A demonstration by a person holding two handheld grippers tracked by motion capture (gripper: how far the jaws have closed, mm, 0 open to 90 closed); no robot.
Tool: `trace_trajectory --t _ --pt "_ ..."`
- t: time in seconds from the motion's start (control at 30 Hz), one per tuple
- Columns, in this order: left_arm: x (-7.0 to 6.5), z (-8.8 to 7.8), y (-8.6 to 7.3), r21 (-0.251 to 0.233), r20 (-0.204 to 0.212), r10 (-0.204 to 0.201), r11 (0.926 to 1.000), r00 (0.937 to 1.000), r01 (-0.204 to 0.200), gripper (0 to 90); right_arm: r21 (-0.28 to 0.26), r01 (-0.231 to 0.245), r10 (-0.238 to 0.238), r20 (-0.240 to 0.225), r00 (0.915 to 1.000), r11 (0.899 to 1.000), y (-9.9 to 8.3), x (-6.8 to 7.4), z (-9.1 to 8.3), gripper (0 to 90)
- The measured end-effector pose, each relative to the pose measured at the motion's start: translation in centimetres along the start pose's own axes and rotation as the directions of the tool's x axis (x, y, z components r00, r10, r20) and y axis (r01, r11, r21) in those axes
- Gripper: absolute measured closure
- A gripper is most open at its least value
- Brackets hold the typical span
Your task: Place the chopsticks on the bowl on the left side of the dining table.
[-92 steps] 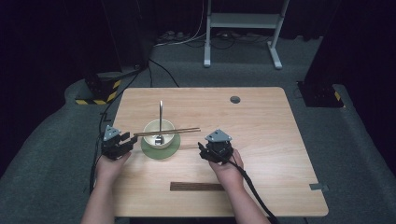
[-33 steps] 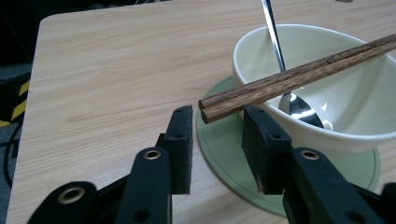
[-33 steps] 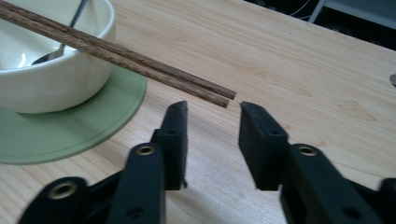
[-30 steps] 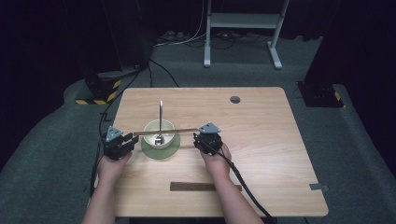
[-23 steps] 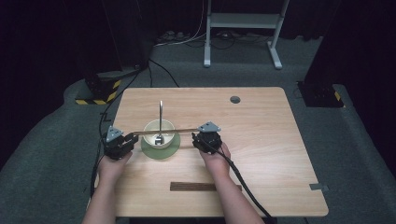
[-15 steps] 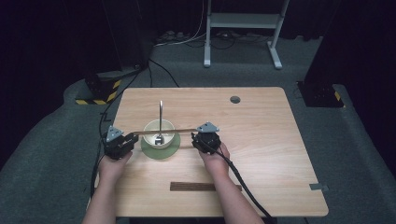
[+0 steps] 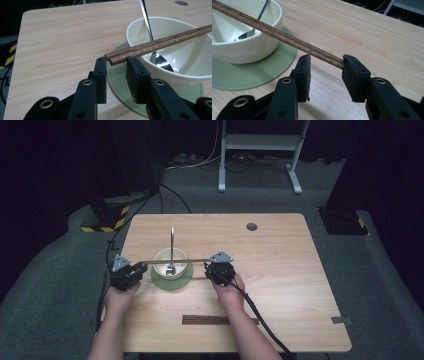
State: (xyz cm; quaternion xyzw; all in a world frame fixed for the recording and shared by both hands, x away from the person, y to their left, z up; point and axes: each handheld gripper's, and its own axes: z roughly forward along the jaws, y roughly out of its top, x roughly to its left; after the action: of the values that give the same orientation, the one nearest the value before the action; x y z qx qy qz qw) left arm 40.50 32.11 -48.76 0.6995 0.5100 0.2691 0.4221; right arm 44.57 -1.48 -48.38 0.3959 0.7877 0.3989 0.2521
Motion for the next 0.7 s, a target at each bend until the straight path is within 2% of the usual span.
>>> trace_trajectory --t 0.23,0.3,0.33,0.5,0.7 --pt "0.0 0.0 0.0 0.000 -0.003 0.002 1.0000 1.0000 -0.002 69.7 0.002 -0.005 0.005 0.007 1.0000 1.000 0.0 0.1 -0.1 58.2" --pt "0.1 0.0 -0.1 0.004 -0.005 -0.006 1.0000 1.0000 0.006 68.7 -0.006 0.010 -0.009 0.021 0.9997 1.000 0.0 0.0 -0.1 57.2" --pt "0.1 0.0 -0.1 0.006 -0.007 -0.006 1.0000 1.0000 0.006 68.4 0.002 -0.003 0.003 0.015 0.9999 1.000 0.0 0.0 -0.2 56.7" --pt "0.2 -0.1 -0.2 0.012 -0.009 -0.006 0.9999 0.9999 0.006 68.3 -0.010 -0.009 0.009 0.009 0.9999 1.000 -0.2 -0.2 -0.9 56.5" --pt "0.1 0.0 -0.3 0.025 -0.002 -0.008 0.9996 1.0000 0.008 69.2 -0.002 -0.035 0.035 0.017 0.9992 0.999 -0.5 -0.5 -1.3 64.5"
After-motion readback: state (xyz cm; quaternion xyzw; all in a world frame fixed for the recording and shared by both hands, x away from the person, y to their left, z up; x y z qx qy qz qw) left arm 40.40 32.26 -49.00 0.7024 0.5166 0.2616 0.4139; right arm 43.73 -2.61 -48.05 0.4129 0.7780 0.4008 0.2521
